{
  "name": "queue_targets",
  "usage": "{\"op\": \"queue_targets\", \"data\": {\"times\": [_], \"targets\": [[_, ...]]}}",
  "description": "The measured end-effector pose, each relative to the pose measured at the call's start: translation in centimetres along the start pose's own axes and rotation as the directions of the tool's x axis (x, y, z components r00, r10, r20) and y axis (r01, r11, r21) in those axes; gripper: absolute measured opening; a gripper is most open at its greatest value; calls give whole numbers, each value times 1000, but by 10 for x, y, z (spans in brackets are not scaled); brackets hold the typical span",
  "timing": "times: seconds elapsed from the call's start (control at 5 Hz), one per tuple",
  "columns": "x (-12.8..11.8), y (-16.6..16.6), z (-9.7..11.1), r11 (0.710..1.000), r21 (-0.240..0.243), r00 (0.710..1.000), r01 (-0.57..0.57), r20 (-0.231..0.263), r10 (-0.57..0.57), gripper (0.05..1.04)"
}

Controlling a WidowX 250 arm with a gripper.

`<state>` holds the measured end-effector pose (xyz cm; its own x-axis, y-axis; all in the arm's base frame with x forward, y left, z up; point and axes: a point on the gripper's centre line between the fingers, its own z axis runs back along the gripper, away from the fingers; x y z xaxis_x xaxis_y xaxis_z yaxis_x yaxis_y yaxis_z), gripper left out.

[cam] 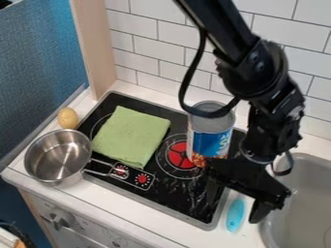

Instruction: Put the blue spatula on the right side of the blue can

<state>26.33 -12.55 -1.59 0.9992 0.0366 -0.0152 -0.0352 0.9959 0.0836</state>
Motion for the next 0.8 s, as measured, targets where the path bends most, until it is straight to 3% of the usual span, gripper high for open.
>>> {"op": "queue_targets", "data": {"times": [0.2, 0.4, 0.6, 0.8], "targets": [[4, 8, 24, 998, 60, 999, 38, 26, -39, 1000], [5, 24, 56, 984, 154, 994, 85, 54, -95, 1000], [9, 55, 73, 983, 176, 992, 58, 103, -77, 1000], [21, 110, 78, 984, 173, 995, -33, 100, 16, 1000]]}}
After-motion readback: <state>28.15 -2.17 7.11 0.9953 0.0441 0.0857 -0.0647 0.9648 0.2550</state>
